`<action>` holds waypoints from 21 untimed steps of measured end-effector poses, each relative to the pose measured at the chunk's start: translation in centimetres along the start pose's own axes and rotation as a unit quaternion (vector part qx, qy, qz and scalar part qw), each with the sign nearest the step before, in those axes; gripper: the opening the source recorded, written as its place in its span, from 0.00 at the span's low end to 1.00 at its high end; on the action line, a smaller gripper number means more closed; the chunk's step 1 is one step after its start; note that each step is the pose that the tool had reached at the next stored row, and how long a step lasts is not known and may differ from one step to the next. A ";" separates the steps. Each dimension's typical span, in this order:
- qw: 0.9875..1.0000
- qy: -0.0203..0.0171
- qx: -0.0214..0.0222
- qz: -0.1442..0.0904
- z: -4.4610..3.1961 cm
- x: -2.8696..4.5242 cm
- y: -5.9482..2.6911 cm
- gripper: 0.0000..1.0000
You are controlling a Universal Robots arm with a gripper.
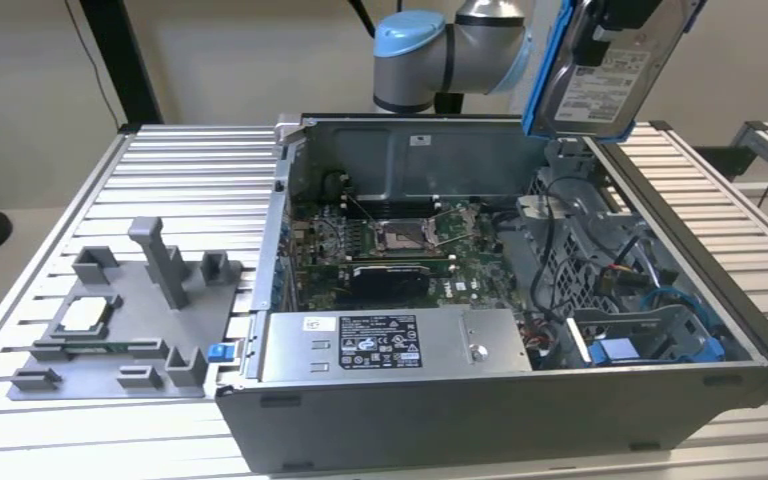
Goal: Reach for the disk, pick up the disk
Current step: 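Pick up the disk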
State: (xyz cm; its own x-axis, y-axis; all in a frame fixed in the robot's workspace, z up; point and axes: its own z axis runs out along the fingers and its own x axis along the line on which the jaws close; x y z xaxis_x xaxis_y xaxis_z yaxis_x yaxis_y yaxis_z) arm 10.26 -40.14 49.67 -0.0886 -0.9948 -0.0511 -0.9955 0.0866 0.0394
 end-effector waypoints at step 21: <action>1.000 0.000 0.000 0.002 -0.10 1.73 -0.15 0.00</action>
State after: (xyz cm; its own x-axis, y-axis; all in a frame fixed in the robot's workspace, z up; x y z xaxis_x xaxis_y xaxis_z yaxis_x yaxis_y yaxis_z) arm 10.25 -41.88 49.68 -0.0917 -0.9945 -0.0509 -0.9952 0.0897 0.0394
